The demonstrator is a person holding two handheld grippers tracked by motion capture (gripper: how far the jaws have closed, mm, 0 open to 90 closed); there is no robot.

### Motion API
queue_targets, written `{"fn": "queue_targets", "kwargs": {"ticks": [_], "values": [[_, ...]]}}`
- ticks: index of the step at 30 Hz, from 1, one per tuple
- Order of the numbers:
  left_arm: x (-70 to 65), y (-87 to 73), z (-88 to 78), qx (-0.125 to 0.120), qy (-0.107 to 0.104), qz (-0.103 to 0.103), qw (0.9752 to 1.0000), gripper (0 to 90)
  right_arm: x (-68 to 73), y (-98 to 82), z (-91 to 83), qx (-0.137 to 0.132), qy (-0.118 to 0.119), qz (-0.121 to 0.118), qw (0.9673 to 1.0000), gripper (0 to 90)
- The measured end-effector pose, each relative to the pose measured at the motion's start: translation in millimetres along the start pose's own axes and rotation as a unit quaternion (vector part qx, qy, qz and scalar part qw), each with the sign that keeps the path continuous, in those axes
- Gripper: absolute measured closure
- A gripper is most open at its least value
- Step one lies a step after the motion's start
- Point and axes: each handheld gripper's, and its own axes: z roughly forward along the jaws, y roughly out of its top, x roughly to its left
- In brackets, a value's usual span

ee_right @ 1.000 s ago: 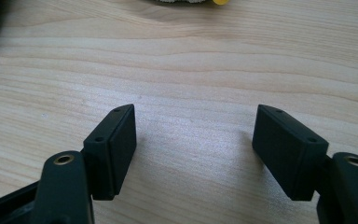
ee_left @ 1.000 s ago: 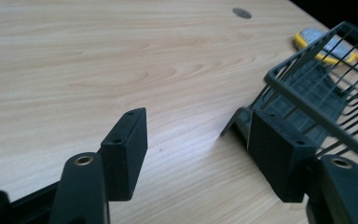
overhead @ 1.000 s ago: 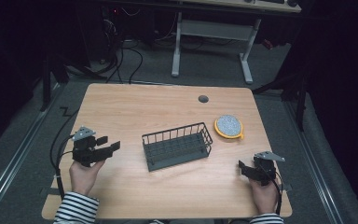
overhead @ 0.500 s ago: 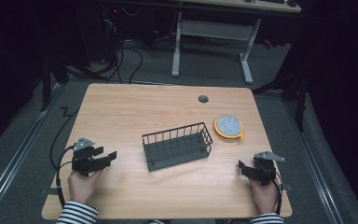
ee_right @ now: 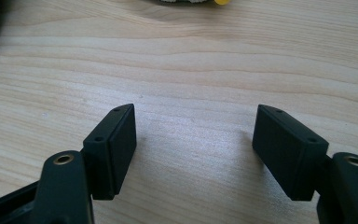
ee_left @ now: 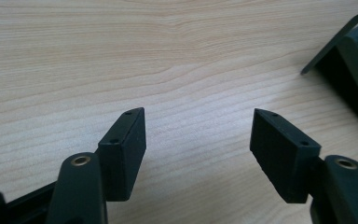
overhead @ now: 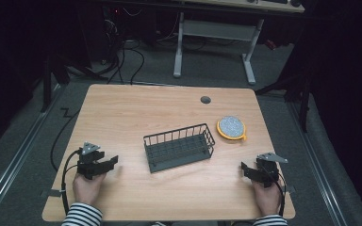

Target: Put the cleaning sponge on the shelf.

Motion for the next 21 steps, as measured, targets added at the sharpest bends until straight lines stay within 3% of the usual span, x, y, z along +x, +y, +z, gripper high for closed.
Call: {"fn": "queue_targets", "kwargs": {"ticks": [13,21], "values": [[-2.0,0.2,16.8,0.005,0.037,0.017,0.9991,36.0,0.3,0.0,-0.1,0.000,0.005,-0.002,1.0000,30.2],[-1.6,-1.0,20.3,0.008,0.050,0.028,0.9984,35.7,1.2,-0.8,-1.1,-0.003,0.014,-0.010,0.9998,35.3]]}}
